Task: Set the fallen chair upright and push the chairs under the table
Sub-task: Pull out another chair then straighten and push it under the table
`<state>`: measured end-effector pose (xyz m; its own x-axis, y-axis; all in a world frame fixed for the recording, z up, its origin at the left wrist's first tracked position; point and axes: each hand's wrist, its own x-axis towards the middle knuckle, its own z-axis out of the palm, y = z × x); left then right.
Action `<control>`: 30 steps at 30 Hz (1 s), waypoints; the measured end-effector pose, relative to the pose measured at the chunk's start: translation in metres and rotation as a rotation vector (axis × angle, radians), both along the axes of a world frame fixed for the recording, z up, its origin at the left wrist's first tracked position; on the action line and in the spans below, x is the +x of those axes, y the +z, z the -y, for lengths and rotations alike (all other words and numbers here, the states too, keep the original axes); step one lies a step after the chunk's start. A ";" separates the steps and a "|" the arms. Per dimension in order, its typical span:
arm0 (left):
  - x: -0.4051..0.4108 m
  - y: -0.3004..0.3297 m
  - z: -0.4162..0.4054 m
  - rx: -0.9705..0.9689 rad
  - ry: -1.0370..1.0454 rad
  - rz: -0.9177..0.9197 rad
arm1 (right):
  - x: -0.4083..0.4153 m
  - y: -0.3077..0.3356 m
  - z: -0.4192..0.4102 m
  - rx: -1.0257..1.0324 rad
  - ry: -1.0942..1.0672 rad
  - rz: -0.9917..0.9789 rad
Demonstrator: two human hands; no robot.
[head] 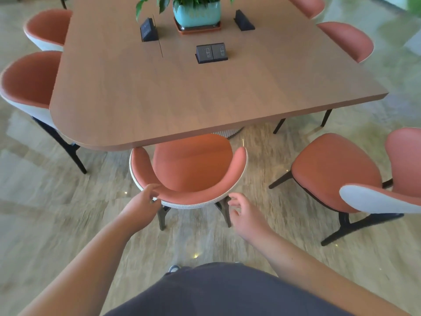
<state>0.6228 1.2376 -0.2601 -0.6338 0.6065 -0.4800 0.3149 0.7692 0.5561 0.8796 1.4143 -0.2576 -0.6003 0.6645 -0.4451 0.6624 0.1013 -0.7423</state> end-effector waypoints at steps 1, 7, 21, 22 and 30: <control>0.005 -0.005 -0.003 -0.017 0.031 0.003 | 0.002 -0.004 -0.008 -0.008 0.002 0.005; 0.025 -0.029 -0.002 -0.088 0.303 0.128 | 0.003 -0.026 -0.046 -0.058 -0.039 0.088; -0.088 -0.090 -0.017 -0.088 0.696 0.347 | -0.077 -0.078 -0.122 -0.131 -0.147 0.323; -0.104 -0.096 -0.021 -0.094 0.710 0.346 | -0.084 -0.082 -0.129 -0.126 -0.170 0.368; -0.208 -0.134 -0.068 -0.064 0.734 0.355 | -0.132 -0.108 -0.175 -0.235 -0.499 0.448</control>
<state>0.4147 1.3054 -0.3945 -0.6628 0.0606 -0.7464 -0.4676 0.7450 0.4758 0.7474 1.5889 -0.3655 0.0254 0.6687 -0.7431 0.8348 -0.4231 -0.3522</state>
